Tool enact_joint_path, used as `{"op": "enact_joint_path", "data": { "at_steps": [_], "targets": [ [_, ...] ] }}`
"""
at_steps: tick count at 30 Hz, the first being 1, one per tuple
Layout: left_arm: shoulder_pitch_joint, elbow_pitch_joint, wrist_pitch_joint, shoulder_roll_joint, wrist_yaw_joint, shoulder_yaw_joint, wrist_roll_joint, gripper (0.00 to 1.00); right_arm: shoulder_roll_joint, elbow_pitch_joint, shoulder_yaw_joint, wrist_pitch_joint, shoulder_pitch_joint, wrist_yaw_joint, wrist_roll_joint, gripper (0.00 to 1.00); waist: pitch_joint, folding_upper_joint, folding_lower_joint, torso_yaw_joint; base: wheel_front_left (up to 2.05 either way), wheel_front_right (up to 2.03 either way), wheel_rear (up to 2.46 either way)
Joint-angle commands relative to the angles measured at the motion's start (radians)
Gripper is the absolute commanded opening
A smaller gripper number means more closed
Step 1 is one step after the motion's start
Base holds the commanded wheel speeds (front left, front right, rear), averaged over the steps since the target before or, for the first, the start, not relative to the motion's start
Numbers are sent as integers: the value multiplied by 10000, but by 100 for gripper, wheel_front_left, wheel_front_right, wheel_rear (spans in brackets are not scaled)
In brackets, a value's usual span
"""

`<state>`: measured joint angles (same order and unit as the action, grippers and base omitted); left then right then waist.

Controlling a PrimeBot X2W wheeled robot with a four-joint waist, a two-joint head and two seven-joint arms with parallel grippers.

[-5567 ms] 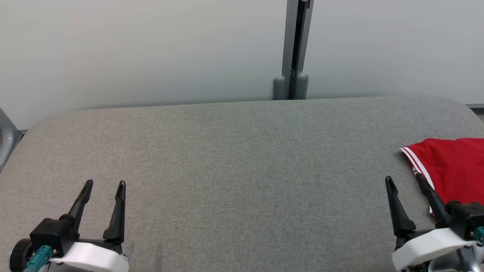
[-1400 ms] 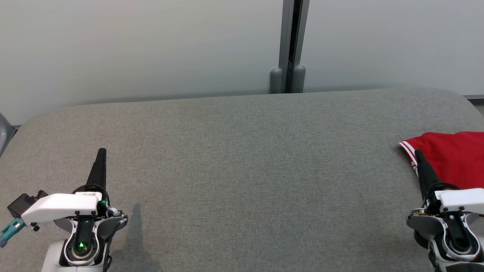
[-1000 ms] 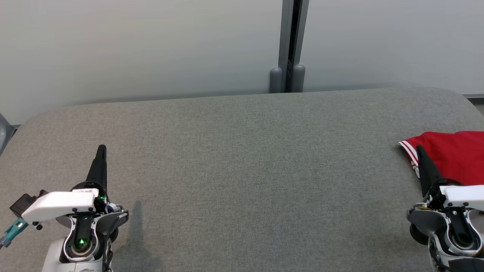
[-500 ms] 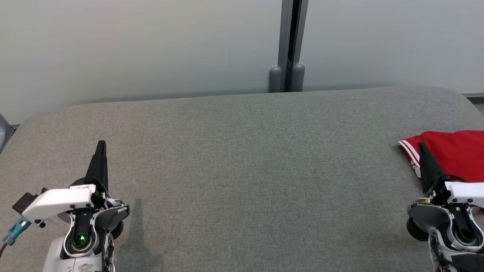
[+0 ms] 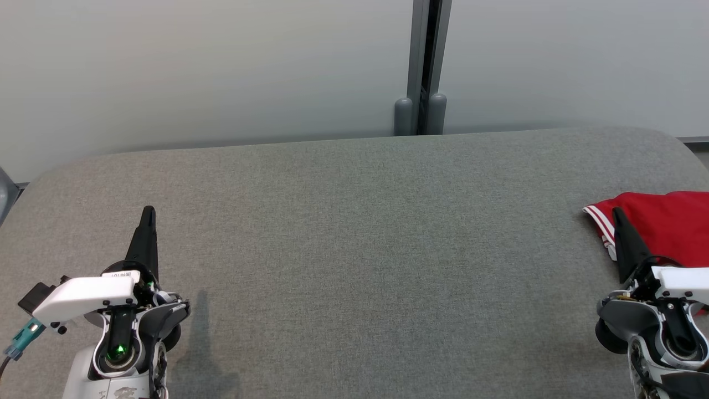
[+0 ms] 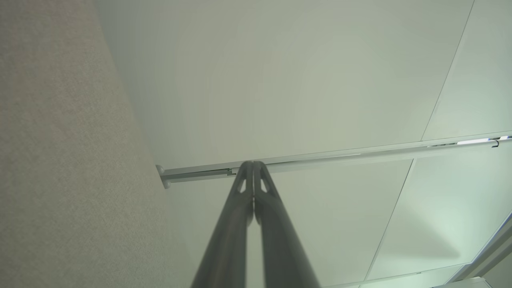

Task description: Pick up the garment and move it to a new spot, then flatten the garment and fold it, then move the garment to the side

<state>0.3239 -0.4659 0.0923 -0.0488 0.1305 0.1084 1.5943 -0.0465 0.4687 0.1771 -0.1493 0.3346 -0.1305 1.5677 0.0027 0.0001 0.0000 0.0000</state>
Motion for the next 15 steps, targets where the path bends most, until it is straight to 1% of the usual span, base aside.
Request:
{"op": "enact_joint_path", "data": {
  "at_steps": [1,15],
  "targets": [
    [156,-11,18,-23,35,36,-10,0,-68,24,-7,-13,31,-4,37,0,0,-1,0,0,0,0,0],
    [155,-9,23,-20,35,40,-17,0,-69,24,-7,-13,31,-4,37,0,0,-1,0,0,0,0,0]
  ]
}}
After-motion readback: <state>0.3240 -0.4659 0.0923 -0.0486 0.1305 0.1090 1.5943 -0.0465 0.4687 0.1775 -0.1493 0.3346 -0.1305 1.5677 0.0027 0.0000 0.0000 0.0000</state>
